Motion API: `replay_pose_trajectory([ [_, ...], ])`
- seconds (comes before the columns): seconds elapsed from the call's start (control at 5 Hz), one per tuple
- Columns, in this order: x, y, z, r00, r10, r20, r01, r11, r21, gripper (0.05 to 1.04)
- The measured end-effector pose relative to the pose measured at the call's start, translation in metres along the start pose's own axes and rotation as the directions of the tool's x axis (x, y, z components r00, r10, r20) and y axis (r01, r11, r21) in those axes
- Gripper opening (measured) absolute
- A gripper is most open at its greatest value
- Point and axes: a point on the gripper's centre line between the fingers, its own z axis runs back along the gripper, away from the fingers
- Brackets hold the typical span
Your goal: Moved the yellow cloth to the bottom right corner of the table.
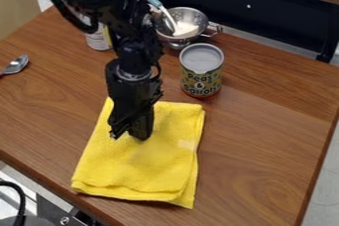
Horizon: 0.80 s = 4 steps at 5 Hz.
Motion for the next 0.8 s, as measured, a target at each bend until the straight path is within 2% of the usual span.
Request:
replay_pose_trajectory([
  [0.2, -0.005, 0.002, 0.004, 0.999, 0.050, 0.008, -0.050, 0.999, -0.016, 0.053],
  [0.4, -0.011, 0.003, 0.005, 0.998, 0.058, 0.003, -0.058, 0.998, -0.009, 0.053],
  [0.6, -0.010, 0.001, 0.016, 0.999, 0.036, 0.008, -0.035, 0.999, -0.040, 0.065],
  [0.8, 0.001, 0.002, 0.020, 0.999, -0.004, 0.034, 0.005, 0.999, -0.045, 0.197],
])
